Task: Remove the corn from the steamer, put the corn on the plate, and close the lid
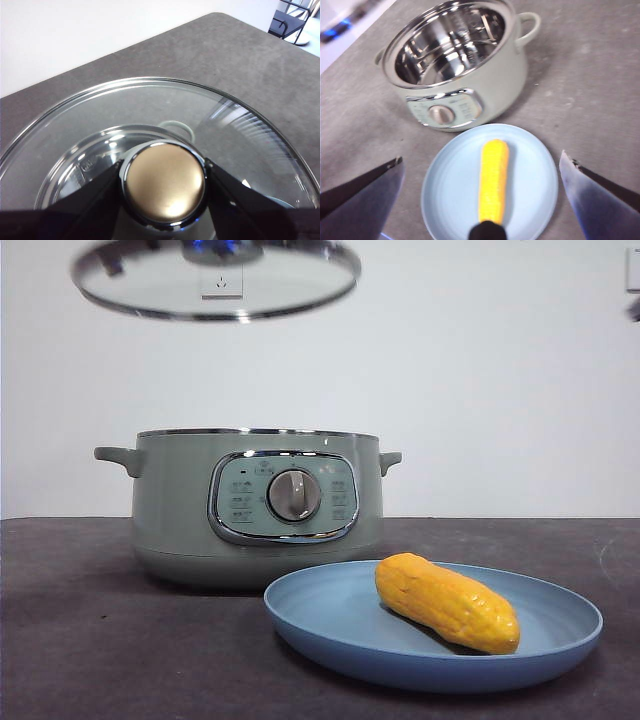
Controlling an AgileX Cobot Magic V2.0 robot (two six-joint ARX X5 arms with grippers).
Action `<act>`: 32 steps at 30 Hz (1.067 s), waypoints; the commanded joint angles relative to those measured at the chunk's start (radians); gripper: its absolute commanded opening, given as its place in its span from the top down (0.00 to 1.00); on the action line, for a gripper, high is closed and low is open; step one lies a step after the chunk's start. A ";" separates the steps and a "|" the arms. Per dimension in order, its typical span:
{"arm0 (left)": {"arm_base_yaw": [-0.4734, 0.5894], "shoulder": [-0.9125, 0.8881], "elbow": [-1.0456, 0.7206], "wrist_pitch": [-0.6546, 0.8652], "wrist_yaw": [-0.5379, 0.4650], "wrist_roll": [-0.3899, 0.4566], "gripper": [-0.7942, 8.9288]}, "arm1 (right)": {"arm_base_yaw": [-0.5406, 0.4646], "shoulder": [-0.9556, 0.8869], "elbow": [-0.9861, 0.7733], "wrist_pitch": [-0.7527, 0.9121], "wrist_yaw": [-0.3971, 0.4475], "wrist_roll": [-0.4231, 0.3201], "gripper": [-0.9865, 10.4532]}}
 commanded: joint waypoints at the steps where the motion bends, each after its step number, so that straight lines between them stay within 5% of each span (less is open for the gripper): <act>1: -0.001 0.043 0.014 0.085 0.005 0.012 0.93 | 0.002 -0.031 -0.007 -0.024 0.010 -0.005 0.42; 32: 0.000 0.325 0.014 0.222 -0.057 0.013 0.93 | 0.002 -0.048 -0.007 -0.045 0.034 -0.012 0.42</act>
